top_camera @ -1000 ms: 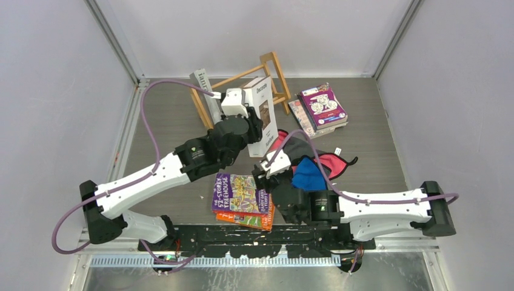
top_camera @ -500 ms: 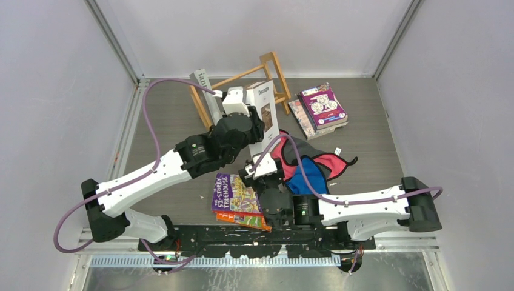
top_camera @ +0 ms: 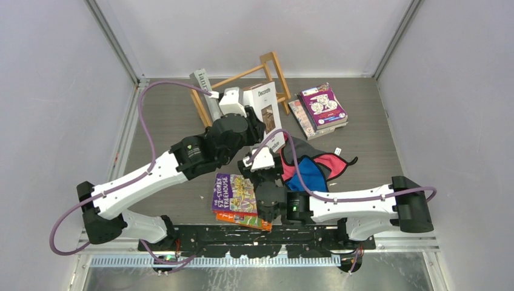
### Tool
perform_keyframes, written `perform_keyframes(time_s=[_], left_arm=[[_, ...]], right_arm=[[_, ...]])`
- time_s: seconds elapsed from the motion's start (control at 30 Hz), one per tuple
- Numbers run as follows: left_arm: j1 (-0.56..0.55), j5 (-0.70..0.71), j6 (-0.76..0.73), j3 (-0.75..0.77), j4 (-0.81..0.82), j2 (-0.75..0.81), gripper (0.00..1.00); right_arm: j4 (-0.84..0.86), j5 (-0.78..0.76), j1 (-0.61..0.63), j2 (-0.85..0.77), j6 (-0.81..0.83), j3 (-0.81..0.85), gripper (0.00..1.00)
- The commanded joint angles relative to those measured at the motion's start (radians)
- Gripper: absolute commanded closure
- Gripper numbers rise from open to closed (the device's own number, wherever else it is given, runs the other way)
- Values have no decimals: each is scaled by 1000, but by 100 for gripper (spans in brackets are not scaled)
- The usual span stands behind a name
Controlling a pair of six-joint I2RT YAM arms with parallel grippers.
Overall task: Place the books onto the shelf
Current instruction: Pick up the book from the center of the board.
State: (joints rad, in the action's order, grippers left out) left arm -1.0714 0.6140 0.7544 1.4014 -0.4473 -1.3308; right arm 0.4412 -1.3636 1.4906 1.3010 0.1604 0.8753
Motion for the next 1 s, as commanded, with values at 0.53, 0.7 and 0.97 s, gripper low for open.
perform_keyframes(time_s=[0.53,0.7,0.97], left_arm=[[-3,14,23,-56,74,96,50],[-2,53,2,-69,79,117,42],[0,88,-12,-92,91,139,39]], right_arm=[[21,34,-84,4,24,38,61],[53,59,-87,-13,31,17,67],[43,85,-104,-20,13,8,76]])
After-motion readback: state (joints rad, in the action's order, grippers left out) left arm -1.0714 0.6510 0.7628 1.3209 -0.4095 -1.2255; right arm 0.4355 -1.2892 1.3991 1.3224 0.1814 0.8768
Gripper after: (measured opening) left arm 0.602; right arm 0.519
